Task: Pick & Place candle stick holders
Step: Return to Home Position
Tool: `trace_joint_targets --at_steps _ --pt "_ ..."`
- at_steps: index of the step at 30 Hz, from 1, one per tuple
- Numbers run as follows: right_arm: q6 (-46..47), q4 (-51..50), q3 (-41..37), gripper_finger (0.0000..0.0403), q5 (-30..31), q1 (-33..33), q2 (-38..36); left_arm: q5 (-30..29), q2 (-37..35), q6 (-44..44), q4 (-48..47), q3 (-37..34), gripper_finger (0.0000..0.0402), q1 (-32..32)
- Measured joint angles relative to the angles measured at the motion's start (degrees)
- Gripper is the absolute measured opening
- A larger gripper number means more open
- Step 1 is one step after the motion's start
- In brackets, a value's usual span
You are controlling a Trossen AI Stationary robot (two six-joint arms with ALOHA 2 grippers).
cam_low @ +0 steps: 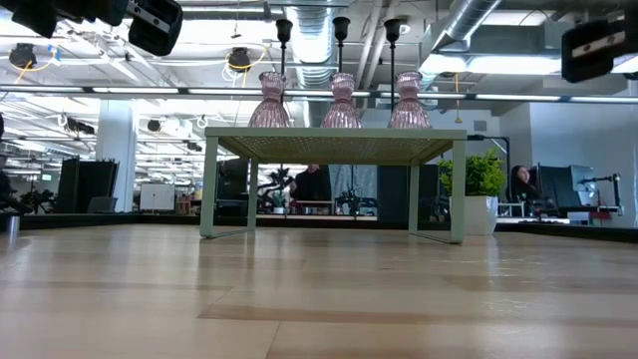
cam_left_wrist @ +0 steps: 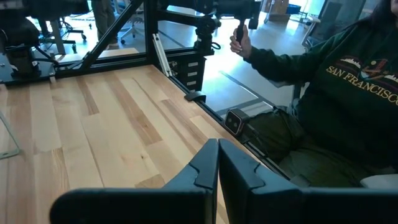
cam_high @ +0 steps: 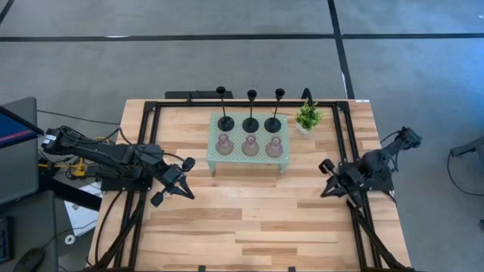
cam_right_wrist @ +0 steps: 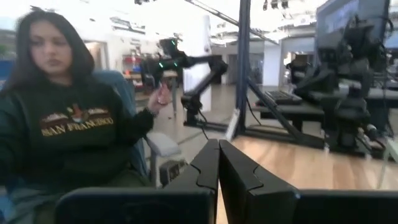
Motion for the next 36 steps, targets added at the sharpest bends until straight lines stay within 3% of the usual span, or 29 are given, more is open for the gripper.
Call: trace_joint_targets --at_steps 13,36 --pt "-3.7 -2.7 -1.2 0.0 3.9 -1.2 0.0 0.0 0.0 0.0 0.0 0.0 0.0011 0.0" --pt "-0.3 -5.8 -1.2 0.0 3.5 -19.2 0.0 0.0 0.0 0.0 0.0 0.0 0.0011 0.0"
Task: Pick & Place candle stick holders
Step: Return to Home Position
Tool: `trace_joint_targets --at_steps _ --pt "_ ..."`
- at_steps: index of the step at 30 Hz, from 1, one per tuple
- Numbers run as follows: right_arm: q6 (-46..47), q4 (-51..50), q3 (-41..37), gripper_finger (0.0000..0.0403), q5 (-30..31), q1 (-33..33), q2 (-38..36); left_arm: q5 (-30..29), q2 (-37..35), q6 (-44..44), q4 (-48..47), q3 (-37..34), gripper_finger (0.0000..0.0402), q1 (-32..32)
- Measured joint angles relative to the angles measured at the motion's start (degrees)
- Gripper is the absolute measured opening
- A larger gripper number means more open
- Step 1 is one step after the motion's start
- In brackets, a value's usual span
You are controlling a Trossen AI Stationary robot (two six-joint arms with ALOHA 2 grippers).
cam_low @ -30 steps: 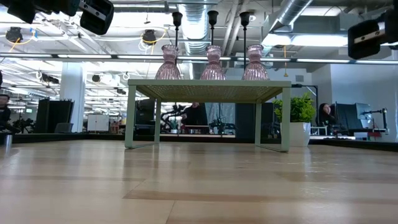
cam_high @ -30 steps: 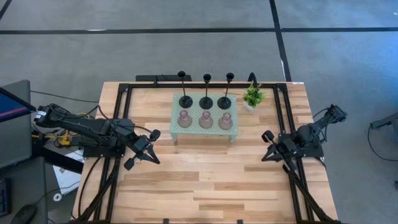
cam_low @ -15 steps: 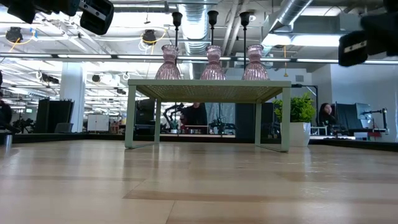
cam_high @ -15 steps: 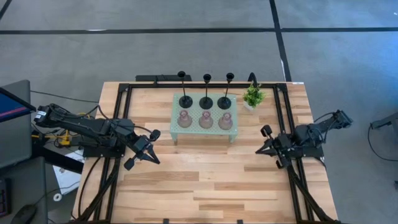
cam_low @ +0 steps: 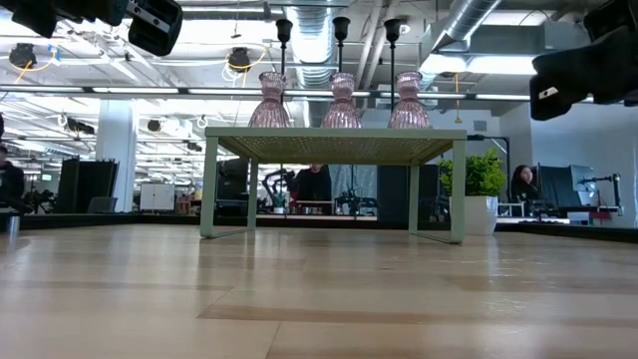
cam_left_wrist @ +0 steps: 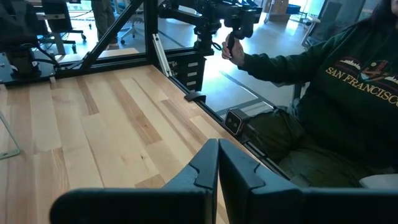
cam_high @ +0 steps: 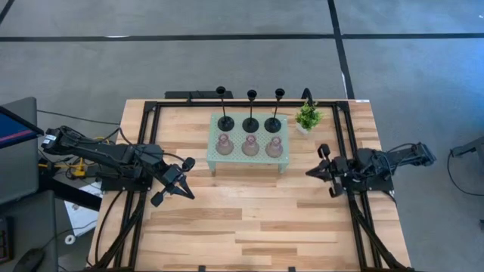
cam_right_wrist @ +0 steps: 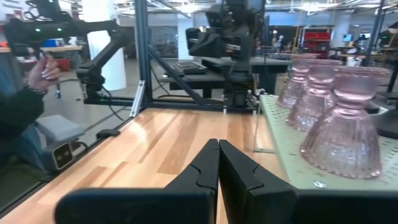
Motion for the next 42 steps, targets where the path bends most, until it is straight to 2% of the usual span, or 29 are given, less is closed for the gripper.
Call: trace_joint_targets --at_steps 20,27,33,38,42 --pt "0.2 -0.2 0.0 0.0 -0.5 -0.7 0.0 0.0 0.0 0.0 0.0 0.0 0.0011 0.0" --pt "8.5 -0.1 -0.1 0.0 -0.5 -0.7 0.0 0.0 0.0 -0.1 0.0 0.0 0.0011 0.0" --pt "10.8 -0.1 -0.1 0.0 -0.5 -0.7 0.0 0.0 0.0 -7.2 0.2 0.0 0.0011 0.0" --pt "10.9 -0.1 -0.1 0.0 -0.5 -0.7 0.0 -0.1 0.0 -2.2 0.8 0.0 0.0011 0.0" --pt "10.9 -0.1 -0.1 0.0 -0.5 -0.7 0.0 -1.7 -0.5 -2.3 3.3 0.0 0.0011 2.1"
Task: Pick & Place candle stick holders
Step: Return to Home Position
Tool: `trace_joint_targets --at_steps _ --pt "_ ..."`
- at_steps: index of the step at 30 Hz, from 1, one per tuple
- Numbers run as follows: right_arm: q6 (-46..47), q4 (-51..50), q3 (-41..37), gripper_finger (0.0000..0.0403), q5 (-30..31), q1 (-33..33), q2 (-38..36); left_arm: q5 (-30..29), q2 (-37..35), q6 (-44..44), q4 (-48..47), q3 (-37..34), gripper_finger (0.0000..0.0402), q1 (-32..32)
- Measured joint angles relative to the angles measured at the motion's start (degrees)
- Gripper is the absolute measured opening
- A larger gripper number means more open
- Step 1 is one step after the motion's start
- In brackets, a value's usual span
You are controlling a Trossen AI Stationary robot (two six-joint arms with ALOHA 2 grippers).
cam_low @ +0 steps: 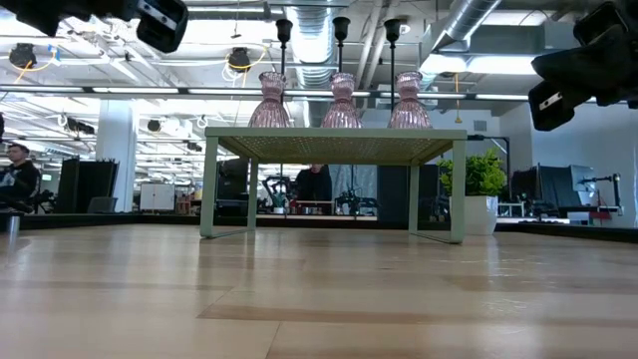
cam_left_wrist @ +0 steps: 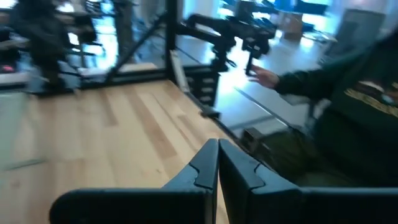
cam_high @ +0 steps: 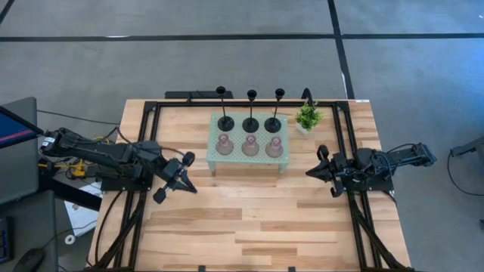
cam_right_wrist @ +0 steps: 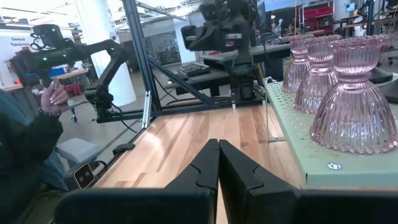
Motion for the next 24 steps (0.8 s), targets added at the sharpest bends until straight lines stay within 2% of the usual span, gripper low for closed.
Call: trace_joint_targets --at_steps 5,11,19,24 --pt "0.0 0.0 0.0 0.0 0.0 0.0 0.0 0.2 -1.5 -1.4 0.0 0.0 0.0011 6.3" --pt "0.0 0.0 0.0 0.0 0.0 0.0 0.0 3.6 -5.0 -1.7 -0.1 0.0 0.0011 12.6" --pt "0.0 0.0 0.0 0.0 0.0 0.0 0.0 7.9 -13.9 -1.7 -4.8 0.0 0.0011 13.9" --pt "0.0 0.0 0.0 0.0 0.0 0.0 0.0 8.1 -19.7 -1.6 -9.1 0.0 0.0011 13.9"
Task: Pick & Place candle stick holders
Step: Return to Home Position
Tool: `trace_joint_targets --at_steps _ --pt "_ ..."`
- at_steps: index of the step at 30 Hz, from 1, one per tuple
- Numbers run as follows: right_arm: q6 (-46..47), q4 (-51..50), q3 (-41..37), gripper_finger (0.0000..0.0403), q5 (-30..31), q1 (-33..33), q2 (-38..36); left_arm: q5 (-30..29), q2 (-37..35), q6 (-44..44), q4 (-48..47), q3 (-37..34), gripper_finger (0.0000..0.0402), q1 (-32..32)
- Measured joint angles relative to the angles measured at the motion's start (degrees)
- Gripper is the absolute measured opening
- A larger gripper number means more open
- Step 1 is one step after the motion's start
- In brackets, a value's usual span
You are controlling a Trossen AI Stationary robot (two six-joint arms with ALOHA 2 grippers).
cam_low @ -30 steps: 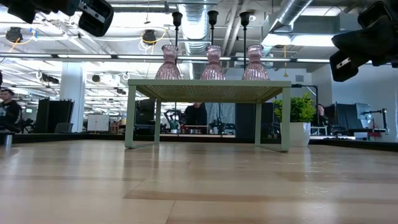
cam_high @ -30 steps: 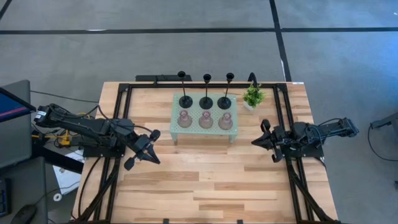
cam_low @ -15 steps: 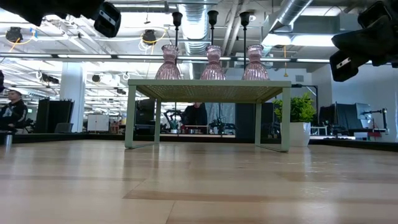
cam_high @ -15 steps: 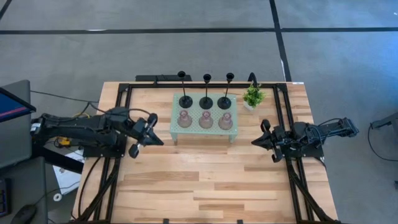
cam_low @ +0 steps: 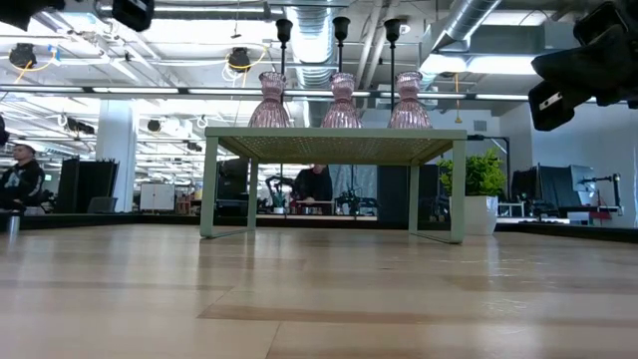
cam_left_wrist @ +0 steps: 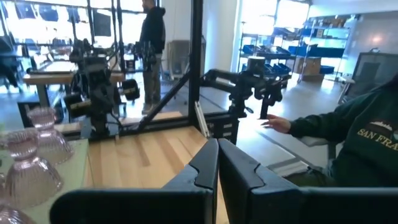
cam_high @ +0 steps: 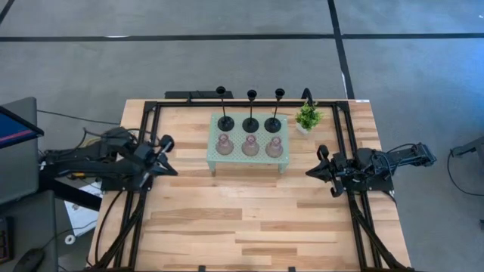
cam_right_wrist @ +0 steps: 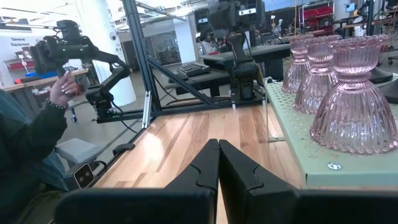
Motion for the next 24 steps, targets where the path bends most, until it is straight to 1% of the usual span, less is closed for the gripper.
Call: trace_joint_targets --at_steps 8,13,24 --pt "0.0 0.0 0.0 0.0 0.0 0.0 0.0 0.0 -8.0 1.8 -4.6 0.0 0.0011 0.0" --pt "0.0 0.0 0.0 0.0 0.0 0.0 0.0 0.0 -11.9 1.9 -7.8 0.0 0.0011 0.0" --pt "0.0 0.0 0.0 0.0 0.0 0.0 0.0 -0.2 -11.5 2.6 -8.6 0.0 0.0011 0.0"
